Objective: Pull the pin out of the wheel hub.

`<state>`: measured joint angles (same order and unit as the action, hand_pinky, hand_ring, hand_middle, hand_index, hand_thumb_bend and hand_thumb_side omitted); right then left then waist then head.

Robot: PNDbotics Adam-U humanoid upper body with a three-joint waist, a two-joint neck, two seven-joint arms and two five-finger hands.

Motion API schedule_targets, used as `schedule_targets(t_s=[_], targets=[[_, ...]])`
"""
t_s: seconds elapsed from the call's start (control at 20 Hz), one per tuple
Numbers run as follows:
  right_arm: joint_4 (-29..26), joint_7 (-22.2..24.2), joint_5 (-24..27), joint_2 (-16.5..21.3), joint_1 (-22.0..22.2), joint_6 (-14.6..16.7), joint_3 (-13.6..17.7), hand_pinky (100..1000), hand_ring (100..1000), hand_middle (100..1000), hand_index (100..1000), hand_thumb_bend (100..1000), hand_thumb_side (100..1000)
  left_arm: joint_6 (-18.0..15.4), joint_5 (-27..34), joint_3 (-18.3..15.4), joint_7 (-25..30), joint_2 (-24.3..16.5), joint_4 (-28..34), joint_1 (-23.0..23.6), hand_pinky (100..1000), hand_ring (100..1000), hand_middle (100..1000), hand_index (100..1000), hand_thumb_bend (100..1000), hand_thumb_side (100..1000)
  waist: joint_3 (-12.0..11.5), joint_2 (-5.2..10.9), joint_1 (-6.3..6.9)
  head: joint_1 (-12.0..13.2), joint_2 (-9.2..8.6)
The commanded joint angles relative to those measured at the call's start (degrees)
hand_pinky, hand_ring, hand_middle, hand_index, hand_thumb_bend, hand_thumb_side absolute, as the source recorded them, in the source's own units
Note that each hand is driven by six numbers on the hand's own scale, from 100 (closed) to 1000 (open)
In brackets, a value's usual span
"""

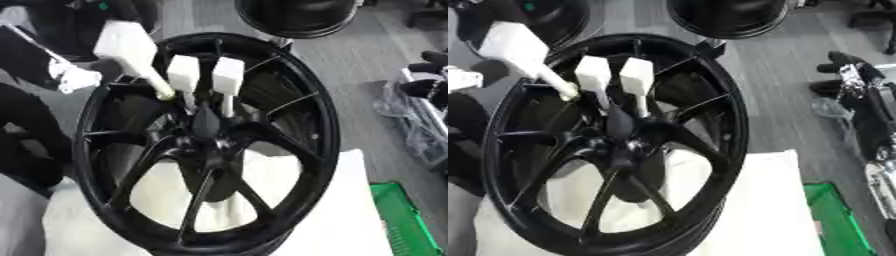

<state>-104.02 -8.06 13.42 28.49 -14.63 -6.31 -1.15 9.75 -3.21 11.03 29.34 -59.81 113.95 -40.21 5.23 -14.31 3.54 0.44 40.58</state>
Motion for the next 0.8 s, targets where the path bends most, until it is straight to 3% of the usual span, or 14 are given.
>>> schedule_targets(t_s=[0.05,0.2,0.45,0.8], targets=[[-0.7,-0.3,0.2,1.5,-0.5,0.1,0.8,764,655,738,854,100,776,-2.0,0.6,-7.3,-5.8,-4.0,0.6,4.1,400,426,439,475,139,100,-0.2,0.55,-0.25,-0.5,-0.94],[-0.8,-0.6,0.0,1.5,-0.2,0.2,1.1,764,655,738,854,100,776,-1.8,-0.4,-12.7,-11.2,-4.6,0.6,10.7,397,423,439,475,126,100,-0.6,0.29,-0.40,-0.6,-0.96],[-0.8,-1.2,0.0,1.5,0.1,0.3,1.7,764,655,738,854,100,775,3.9,-5.3,-19.8,-18.5,-3.1,-0.4,19.6,404,427,443,479,152,100,-1.3,0.09,-0.65,-0.3,-0.92],[-0.8,-1.5,0.1,1.5,0.4,0.4,1.9,764,655,739,854,100,773,6.5,-10.7,-23.4,-21.8,-0.1,-7.7,25.4,437,465,481,525,124,100,-1.7,0.18,-0.70,-0.3,-0.95]])
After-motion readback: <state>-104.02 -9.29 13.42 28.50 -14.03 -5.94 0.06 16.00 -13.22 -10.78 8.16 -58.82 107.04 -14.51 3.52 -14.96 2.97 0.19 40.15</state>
